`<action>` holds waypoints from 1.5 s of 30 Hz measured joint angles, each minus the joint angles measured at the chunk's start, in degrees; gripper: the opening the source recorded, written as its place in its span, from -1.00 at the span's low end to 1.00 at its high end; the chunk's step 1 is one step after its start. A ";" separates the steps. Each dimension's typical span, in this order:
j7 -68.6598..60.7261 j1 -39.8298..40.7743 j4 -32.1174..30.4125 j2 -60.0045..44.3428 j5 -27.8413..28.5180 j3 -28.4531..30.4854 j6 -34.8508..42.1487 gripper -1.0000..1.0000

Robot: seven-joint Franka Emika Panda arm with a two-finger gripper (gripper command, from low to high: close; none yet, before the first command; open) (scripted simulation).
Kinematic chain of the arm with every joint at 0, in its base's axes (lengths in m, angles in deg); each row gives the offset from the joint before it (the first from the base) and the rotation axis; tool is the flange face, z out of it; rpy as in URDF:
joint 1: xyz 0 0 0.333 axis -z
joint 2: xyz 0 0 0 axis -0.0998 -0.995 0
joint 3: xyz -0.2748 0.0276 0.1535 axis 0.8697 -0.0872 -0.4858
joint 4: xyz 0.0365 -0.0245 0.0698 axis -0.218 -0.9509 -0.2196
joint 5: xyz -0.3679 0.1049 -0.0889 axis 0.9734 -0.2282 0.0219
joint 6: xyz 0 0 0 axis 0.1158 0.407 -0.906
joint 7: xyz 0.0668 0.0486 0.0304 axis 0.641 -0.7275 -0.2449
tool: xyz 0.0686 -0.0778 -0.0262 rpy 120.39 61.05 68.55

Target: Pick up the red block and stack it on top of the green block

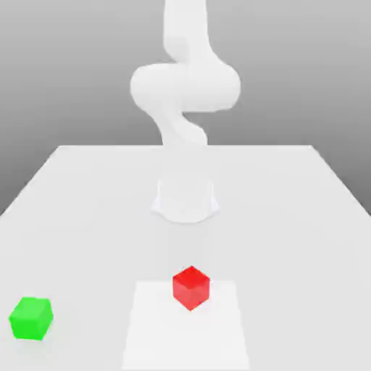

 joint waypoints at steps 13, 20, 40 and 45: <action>-24.01 -7.43 -21.43 -24.72 1.79 6.96 -17.93 0.00; -37.58 -9.45 -29.43 -43.05 -1.46 7.34 -31.50 0.00; -35.28 -4.61 -29.47 -39.18 0.40 5.08 -27.20 -1.00; -23.37 4.27 -20.46 -42.62 -1.40 9.60 -21.34 -1.00</action>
